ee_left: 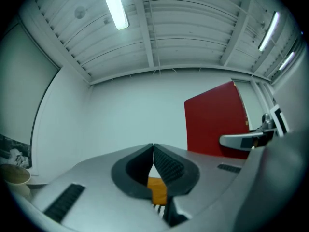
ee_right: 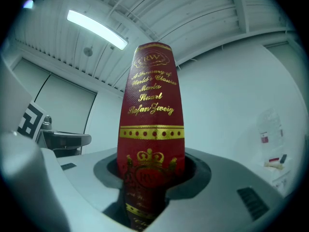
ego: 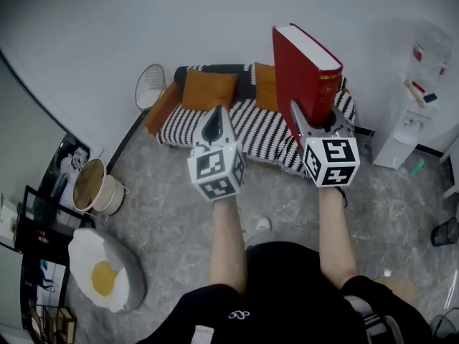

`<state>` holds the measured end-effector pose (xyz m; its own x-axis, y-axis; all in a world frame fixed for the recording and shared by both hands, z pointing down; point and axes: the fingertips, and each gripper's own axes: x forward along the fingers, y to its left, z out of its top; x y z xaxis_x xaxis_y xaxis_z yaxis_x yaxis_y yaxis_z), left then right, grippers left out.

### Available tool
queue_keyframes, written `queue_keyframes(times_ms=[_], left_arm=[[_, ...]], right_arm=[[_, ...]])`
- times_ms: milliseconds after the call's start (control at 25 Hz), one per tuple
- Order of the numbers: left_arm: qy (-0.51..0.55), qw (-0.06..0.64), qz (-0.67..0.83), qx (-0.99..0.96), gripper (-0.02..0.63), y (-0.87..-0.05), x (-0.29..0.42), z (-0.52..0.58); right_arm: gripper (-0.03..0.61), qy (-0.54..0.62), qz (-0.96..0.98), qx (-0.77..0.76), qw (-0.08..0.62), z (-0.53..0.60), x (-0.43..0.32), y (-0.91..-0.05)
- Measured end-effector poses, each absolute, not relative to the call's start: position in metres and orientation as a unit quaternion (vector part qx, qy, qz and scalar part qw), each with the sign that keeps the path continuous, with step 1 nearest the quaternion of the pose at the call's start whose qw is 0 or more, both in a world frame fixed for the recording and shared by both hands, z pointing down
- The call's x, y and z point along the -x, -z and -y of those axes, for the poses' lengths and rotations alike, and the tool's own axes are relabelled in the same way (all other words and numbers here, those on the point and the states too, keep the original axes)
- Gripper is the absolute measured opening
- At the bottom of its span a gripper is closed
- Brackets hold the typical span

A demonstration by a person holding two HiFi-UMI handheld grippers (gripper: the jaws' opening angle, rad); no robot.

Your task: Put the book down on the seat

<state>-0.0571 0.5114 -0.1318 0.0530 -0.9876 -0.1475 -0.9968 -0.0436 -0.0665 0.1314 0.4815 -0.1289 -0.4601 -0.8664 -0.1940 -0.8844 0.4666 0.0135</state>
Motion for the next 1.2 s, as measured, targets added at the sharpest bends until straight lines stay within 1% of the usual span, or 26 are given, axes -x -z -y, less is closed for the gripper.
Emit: queue_keyframes(times_ms=[240, 440, 840, 1200], left_arm=[[-0.038, 0.079, -0.687, 0.721, 0.012, 0.133, 0.066, -0.480], [-0.037, 0.072, -0.681, 0.727, 0.012, 0.121, 0.073, -0.428], [-0.007, 0.047, -0.675, 0.737, 0.012, 0.093, 0.115, -0.272], [0.041, -0.014, -0.660, 0.750, 0.012, 0.039, 0.155, -0.113]], right_arm=[[0.212, -0.066, -0.856, 0.507, 0.075, -0.451, -0.118, 0.129], [0.212, -0.058, -0.854, 0.512, 0.069, -0.401, -0.110, 0.115], [0.212, -0.008, -0.849, 0.523, 0.067, -0.250, -0.071, 0.083], [0.212, 0.066, -0.852, 0.519, 0.025, -0.097, -0.006, 0.023]])
